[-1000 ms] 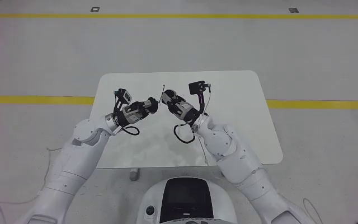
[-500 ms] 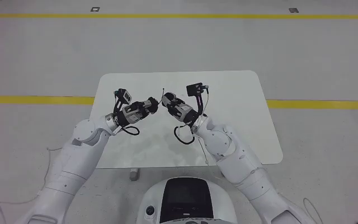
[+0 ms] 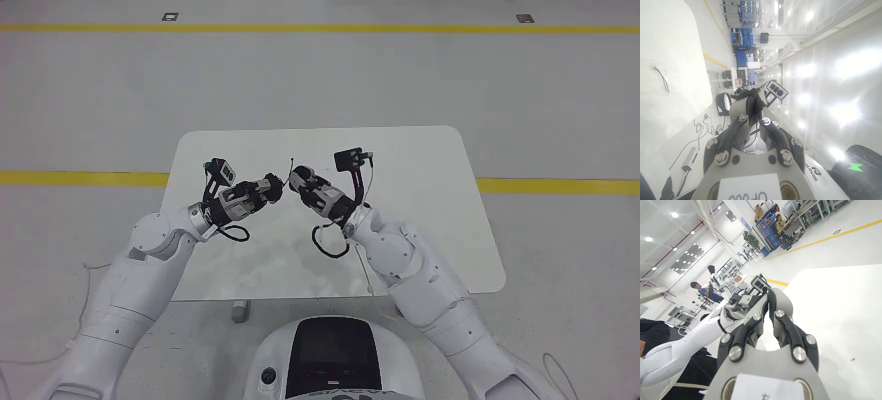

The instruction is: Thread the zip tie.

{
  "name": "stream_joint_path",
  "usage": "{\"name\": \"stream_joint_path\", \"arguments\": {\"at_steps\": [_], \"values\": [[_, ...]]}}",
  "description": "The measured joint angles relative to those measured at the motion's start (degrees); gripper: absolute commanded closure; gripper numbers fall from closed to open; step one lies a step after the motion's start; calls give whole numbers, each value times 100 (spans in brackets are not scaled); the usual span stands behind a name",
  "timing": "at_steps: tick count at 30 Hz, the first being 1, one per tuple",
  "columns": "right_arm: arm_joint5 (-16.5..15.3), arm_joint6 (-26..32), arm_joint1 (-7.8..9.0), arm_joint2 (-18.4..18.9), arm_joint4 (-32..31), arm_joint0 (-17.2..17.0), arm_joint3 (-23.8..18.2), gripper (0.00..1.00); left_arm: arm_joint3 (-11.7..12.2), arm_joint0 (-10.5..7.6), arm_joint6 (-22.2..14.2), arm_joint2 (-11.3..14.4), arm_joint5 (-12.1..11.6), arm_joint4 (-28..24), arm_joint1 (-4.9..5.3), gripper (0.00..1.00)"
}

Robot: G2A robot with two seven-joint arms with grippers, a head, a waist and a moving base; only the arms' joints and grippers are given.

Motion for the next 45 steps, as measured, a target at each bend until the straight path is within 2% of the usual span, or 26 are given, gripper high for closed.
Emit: {"name": "stream_joint_path", "arguments": {"at_steps": [9,10,11,17,21,28,30,32,34,37,39,40,42,45], "values": [[22,-4,-4,-37,20,17,43,100,0,0,0,0,0,0,0,100],[22,-19,-6,-37,47,16,45,47,0,0,0,0,0,0,0,100],[23,-41,-7,-33,66,13,40,0,0,0,0,0,0,0,0,100],[-128,-178,31,115,11,-63,-80,0,0,0,0,0,0,0,0,100],[-479,-176,83,238,-91,-156,-168,0,0,0,0,0,0,0,0,100],[-493,-171,84,242,-89,-158,-168,0,-3,2,6,2,3,0,-1,100],[-486,-238,94,267,-174,-169,-181,0,-38,31,69,15,72,-53,-8,100],[-584,-435,129,301,-615,-210,-226,0,-51,63,-4,-26,275,-356,-10,100],[-616,-626,176,273,-1184,-252,-312,0,-23,78,-261,-113,562,-844,-9,100],[-608,-904,264,127,-2046,-287,-401,0,50,75,-586,-216,910,-1411,-6,100],[-607,-1173,317,-1,-2401,-282,-416,0,97,65,-714,-249,1067,-1668,-10,100],[-607,-1401,352,-60,-2601,-273,-392,0,114,40,-739,-281,1086,-1714,-8,100],[-607,-1642,374,-83,-2727,-273,-360,0,115,9,-688,-323,923,-1579,-2,100],[-607,-1595,372,-78,-2713,-274,-357,0,113,8,-671,-322,859,-1518,-1,100]]}}
